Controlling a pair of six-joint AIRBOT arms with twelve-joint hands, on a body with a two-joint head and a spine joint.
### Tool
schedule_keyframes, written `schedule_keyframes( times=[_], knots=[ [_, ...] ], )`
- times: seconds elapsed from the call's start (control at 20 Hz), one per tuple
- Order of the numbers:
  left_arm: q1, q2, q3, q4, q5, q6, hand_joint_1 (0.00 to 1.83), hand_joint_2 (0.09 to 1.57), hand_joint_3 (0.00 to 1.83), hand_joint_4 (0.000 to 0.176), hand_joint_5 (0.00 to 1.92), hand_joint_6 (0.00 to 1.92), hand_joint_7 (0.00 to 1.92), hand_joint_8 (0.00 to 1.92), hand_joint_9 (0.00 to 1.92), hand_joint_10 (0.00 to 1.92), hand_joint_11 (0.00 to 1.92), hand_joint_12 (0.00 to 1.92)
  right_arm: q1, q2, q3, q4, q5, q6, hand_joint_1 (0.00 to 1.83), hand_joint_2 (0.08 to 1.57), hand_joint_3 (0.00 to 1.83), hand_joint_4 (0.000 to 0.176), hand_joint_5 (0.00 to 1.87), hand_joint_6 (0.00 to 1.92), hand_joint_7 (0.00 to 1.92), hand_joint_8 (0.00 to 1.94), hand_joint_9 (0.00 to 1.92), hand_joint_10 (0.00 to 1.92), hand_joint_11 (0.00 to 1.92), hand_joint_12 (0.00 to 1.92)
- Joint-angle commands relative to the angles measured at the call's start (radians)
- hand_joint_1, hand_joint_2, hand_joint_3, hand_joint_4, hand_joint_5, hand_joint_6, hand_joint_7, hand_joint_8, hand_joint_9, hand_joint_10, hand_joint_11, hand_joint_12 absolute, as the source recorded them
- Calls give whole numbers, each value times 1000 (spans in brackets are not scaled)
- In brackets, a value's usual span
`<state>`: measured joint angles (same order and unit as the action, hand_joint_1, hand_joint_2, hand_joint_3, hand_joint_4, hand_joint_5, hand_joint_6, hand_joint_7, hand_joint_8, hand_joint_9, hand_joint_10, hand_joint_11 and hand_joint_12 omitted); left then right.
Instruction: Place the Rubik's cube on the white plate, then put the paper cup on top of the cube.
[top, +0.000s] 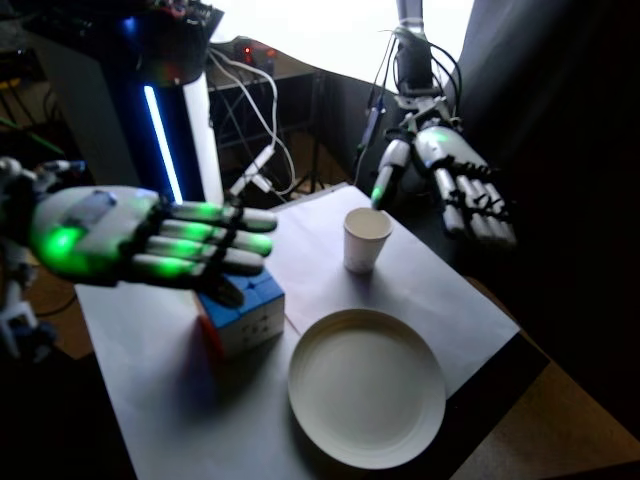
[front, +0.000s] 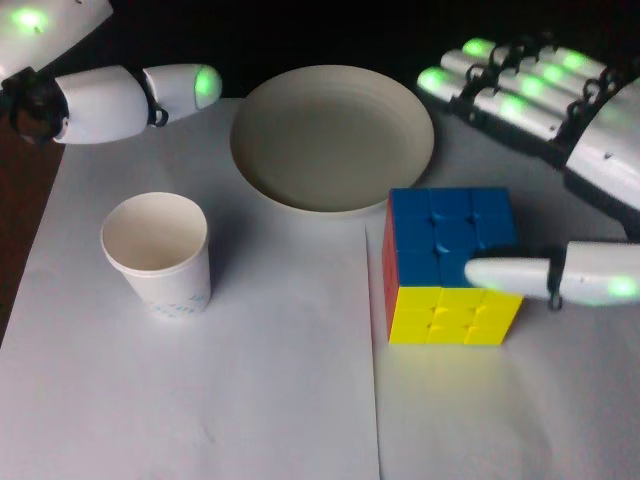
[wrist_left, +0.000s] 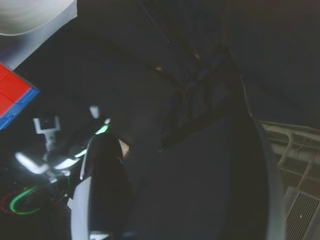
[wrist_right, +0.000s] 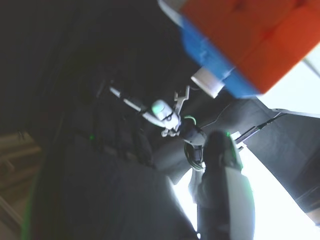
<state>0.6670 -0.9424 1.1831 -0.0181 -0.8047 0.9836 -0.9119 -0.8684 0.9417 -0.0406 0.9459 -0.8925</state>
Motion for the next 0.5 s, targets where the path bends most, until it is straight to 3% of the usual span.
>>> schedule_keyframes(
  times=[0.0,0.1,0.2,0.25,0.35,0.4,0.45],
  knots=[
    [-7,6,0,-13,-119,-2,123,1236,0,106,0,0,0,0,0,0,0,170,6,-13,13,21,107,5,564,994,0,43,0,0,0,0,0,0,0,96],
    [-7,6,0,-14,-119,-2,138,1236,0,115,0,0,0,0,0,0,0,216,6,-52,42,31,60,5,597,994,0,21,0,0,0,0,0,0,0,0],
    [-7,6,0,-14,-118,-2,161,1237,0,105,6,0,0,0,0,0,0,174,6,-83,64,37,25,5,623,1002,0,24,0,0,0,0,0,0,0,0],
    [-7,6,0,-14,-118,-2,187,1233,0,110,16,2,0,0,0,0,0,206,8,-97,74,40,9,5,685,1007,1,26,0,0,0,0,0,0,0,0],
    [-7,6,0,-14,-118,-2,214,1241,1,104,26,0,0,0,0,0,0,328,19,-123,91,40,-24,5,770,987,0,3,0,0,0,0,0,0,0,0],
    [-7,5,0,-14,-117,-2,199,1241,0,102,22,1,0,0,0,0,0,331,21,-134,97,40,-32,5,757,971,0,10,0,0,0,0,0,0,0,0],
    [-7,5,0,-14,-117,-2,209,1246,1,103,23,1,0,0,0,0,0,342,21,-139,98,40,-33,5,736,972,0,4,0,0,0,0,0,0,0,0]
  ],
)
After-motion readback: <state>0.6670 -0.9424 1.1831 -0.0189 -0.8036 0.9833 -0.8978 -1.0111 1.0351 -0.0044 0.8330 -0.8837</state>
